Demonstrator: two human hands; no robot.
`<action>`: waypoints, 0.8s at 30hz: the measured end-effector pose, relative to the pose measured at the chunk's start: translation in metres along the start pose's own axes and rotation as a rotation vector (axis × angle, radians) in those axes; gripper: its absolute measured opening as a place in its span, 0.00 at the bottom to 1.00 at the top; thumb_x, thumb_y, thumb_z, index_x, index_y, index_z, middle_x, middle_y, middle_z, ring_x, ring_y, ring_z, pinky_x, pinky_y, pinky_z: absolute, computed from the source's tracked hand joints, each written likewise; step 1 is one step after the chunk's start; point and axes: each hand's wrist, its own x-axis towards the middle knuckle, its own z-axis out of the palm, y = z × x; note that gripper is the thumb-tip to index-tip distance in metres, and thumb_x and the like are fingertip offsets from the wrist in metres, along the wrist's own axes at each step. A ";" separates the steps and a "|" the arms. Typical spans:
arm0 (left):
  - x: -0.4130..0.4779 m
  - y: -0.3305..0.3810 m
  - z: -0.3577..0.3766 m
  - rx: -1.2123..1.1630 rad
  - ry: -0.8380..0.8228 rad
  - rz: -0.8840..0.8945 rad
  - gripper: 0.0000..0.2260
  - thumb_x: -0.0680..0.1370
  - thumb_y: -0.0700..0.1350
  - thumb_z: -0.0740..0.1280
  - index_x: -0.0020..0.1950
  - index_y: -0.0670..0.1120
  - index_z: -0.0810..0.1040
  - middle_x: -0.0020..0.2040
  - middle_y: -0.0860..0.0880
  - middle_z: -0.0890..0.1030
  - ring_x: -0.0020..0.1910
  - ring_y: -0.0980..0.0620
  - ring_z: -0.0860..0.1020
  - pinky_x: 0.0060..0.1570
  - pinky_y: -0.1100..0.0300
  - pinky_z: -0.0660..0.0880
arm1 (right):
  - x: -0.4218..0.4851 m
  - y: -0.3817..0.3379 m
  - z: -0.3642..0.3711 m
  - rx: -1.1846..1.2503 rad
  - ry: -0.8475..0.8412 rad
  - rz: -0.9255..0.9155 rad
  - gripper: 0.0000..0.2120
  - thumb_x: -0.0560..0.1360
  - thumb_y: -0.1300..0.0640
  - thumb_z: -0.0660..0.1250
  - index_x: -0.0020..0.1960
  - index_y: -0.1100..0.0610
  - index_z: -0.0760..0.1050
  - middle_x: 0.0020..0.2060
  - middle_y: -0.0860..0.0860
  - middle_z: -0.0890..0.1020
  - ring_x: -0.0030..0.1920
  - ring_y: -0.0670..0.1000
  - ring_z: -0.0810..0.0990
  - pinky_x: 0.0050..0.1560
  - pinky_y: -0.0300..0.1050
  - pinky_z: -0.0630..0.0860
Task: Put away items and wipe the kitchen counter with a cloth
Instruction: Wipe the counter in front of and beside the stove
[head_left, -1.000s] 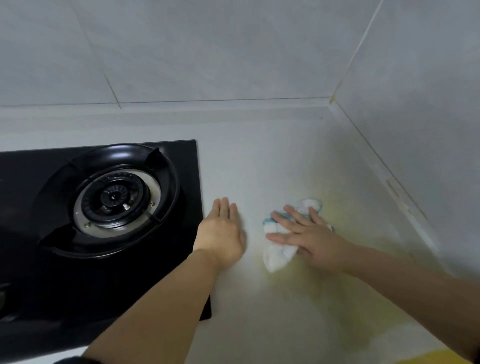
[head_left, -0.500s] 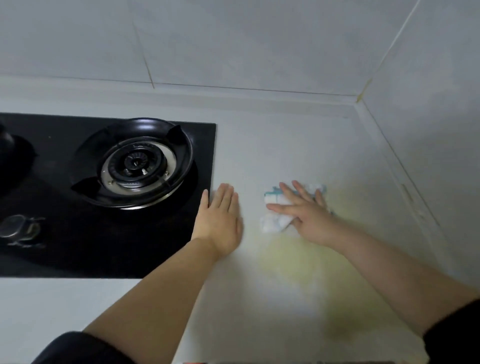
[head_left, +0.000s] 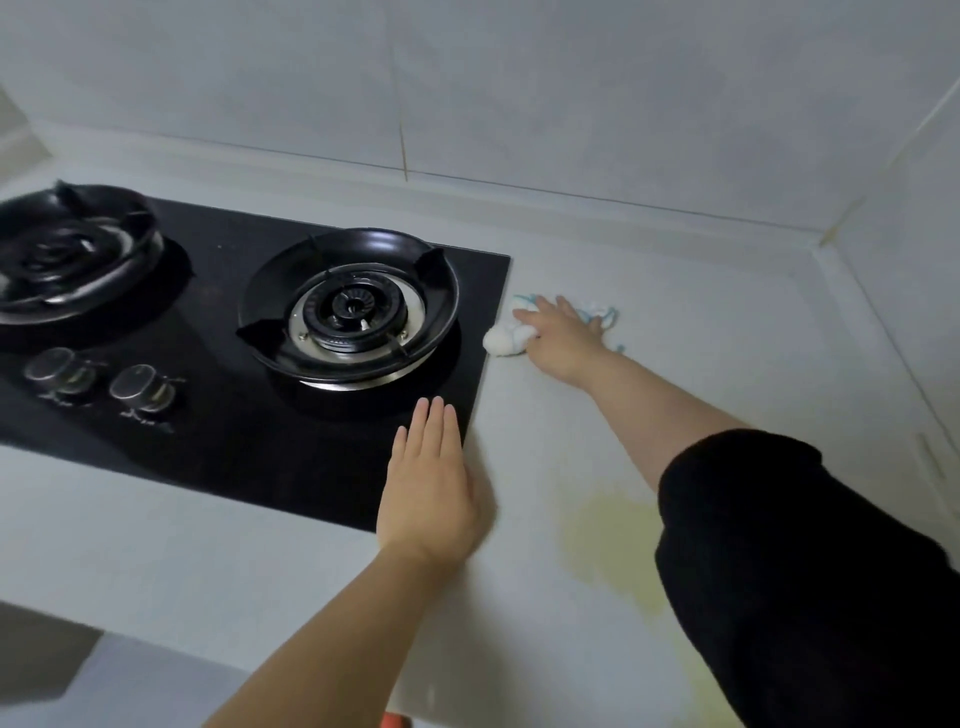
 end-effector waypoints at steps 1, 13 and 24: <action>-0.001 0.000 0.000 -0.013 0.001 0.002 0.29 0.79 0.44 0.50 0.78 0.41 0.41 0.79 0.47 0.42 0.77 0.50 0.38 0.75 0.54 0.39 | -0.006 -0.006 0.000 0.023 -0.032 -0.044 0.25 0.78 0.56 0.53 0.73 0.42 0.60 0.77 0.45 0.51 0.77 0.52 0.44 0.71 0.66 0.39; -0.001 0.000 0.001 0.028 -0.031 0.003 0.28 0.79 0.41 0.49 0.78 0.42 0.42 0.79 0.46 0.41 0.77 0.50 0.38 0.75 0.54 0.39 | -0.082 0.056 0.006 -0.077 -0.068 -0.281 0.23 0.79 0.54 0.54 0.72 0.37 0.60 0.74 0.38 0.53 0.76 0.47 0.48 0.73 0.60 0.43; 0.000 -0.002 -0.002 -0.028 -0.022 0.029 0.27 0.79 0.42 0.51 0.78 0.41 0.49 0.79 0.46 0.47 0.77 0.50 0.42 0.75 0.54 0.42 | -0.135 -0.015 0.046 0.263 -0.001 -0.162 0.19 0.72 0.47 0.63 0.62 0.39 0.75 0.70 0.37 0.67 0.75 0.42 0.55 0.73 0.58 0.41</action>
